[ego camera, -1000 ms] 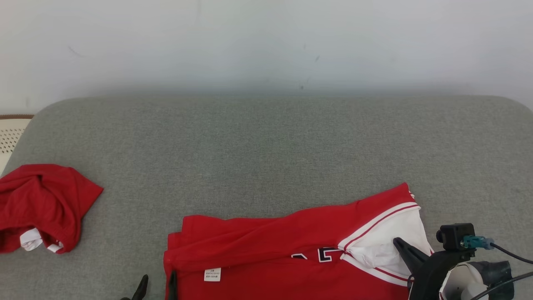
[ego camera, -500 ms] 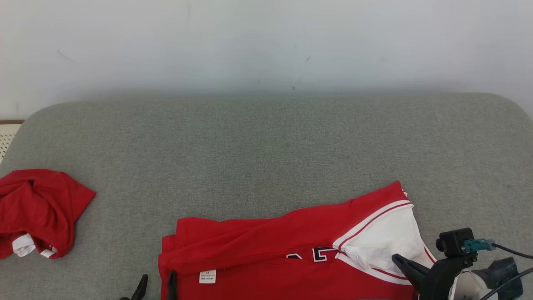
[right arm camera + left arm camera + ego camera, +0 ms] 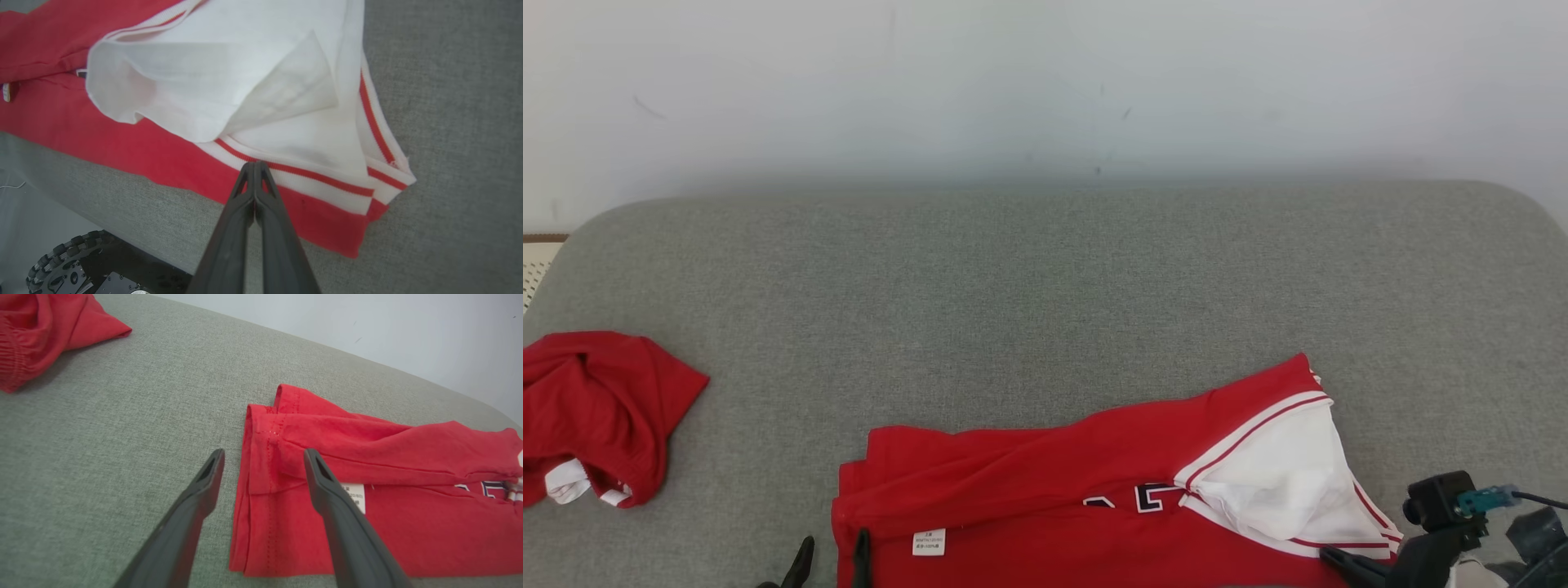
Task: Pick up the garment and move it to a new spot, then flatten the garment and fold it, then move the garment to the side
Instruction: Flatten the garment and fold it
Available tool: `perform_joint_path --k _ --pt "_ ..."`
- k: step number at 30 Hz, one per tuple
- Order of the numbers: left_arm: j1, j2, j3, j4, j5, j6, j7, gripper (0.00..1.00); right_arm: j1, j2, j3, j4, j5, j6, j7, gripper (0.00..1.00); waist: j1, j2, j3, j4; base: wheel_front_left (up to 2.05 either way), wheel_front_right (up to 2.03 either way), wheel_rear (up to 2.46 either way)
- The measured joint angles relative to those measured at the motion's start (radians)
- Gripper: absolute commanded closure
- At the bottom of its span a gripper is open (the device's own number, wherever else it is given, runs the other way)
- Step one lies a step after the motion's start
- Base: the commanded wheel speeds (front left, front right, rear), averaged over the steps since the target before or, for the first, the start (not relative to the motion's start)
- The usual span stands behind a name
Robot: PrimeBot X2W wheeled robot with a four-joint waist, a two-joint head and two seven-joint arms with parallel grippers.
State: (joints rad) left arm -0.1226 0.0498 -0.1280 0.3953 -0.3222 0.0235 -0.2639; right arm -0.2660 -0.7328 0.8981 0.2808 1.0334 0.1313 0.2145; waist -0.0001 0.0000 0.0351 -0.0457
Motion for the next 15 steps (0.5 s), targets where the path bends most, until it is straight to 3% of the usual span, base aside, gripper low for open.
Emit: perform_joint_path --k 7,12,15 --pt "0.002 0.000 0.002 0.000 -0.001 0.000 0.000 0.00 0.035 -0.020 -0.063 0.011 0.003 0.000 0.001 1.00 0.0000 0.0000 -0.004 -0.015 0.00 0.00 0.00" --pt "0.002 0.000 0.001 -0.002 -0.001 0.001 0.000 0.00 0.030 -0.014 -0.145 0.020 -0.060 0.000 -0.095 1.00 0.0000 0.0000 -0.004 -0.023 0.00 0.00 0.00" --pt "0.001 0.000 -0.003 -0.003 0.001 0.001 0.000 0.00 0.018 0.022 -0.177 0.027 -0.110 0.000 -0.157 1.00 0.0000 0.0000 -0.002 -0.023 0.00 0.00 0.00"
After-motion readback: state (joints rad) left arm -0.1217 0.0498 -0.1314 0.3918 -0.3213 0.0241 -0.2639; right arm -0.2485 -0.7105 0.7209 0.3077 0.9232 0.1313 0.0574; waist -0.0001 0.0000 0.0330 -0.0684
